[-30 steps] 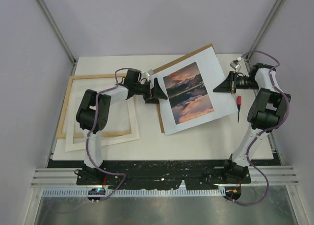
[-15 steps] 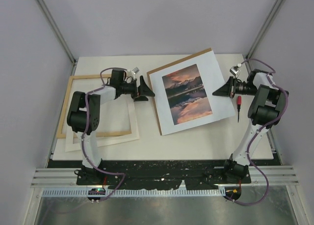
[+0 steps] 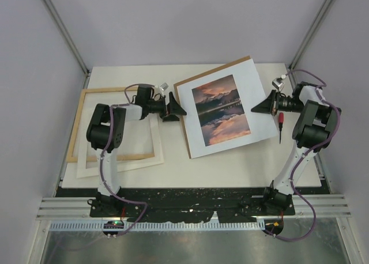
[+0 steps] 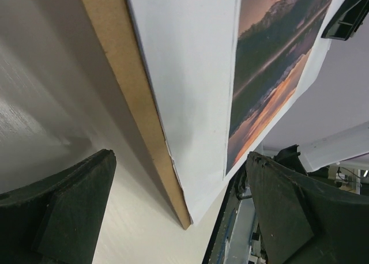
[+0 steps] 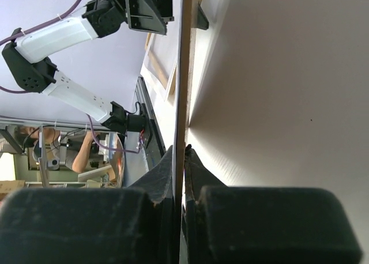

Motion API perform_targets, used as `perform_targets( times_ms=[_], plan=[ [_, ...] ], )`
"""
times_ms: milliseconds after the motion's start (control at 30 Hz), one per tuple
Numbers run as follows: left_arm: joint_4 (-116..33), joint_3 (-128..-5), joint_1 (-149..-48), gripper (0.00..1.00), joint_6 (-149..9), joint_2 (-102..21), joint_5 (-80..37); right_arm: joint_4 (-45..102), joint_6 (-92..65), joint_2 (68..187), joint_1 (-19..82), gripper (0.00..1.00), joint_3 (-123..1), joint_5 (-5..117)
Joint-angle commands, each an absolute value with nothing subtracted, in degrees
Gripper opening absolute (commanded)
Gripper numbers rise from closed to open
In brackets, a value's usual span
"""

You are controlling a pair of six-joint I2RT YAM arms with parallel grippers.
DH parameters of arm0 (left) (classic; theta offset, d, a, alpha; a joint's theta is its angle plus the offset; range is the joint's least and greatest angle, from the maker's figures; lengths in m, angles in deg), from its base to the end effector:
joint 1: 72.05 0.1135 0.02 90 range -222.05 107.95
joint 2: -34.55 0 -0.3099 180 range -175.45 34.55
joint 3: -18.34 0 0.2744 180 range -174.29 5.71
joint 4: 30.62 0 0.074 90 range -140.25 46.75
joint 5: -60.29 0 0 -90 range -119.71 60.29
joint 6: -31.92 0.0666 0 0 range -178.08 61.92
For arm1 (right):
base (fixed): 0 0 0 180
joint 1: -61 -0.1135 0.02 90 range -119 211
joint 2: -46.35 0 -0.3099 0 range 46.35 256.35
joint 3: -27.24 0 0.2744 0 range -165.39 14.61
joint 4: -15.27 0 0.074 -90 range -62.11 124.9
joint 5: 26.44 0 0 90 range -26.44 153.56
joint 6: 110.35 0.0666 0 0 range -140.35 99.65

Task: Take the photo out of the frame
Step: Pick up the photo frame item at the center of the board, then place the photo at the center of the board.

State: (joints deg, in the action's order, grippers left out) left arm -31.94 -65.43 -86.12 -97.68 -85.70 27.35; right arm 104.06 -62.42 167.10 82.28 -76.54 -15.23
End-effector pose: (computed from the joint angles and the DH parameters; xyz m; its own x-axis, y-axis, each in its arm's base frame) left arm 0.4557 -0.1718 0.1505 -0.9524 -0.1186 -0.2809 0.2185 0.3772 -0.9000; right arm 0.4125 -0.0906 0.2161 -0.8793 0.2027 -0.4309 -0.3642 0.2967 0.8828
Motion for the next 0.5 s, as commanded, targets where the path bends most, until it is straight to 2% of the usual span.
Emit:
perform_targets(
  times_ms=[0,233,367,467],
  plan=[
    [-24.27,-68.12,-86.47,1.0,-101.32,-87.09,28.21,115.17,-60.7,159.65,82.36,0.08,-77.85,-39.98],
    [-15.94,-68.3,-87.7,1.0,-106.49,-88.94,30.05,115.17,-59.46,157.8,82.36,0.08,-78.29,-39.98],
    [1.97,-67.42,-88.66,1.0,-119.31,-91.31,33.47,115.17,-60.43,158.59,82.45,0.08,-77.58,-39.89],
    [13.84,-67.16,-89.37,0.91,-130.9,-92.72,35.06,115.17,-61.31,160.08,82.36,0.08,-78.02,-39.89]
  ],
)
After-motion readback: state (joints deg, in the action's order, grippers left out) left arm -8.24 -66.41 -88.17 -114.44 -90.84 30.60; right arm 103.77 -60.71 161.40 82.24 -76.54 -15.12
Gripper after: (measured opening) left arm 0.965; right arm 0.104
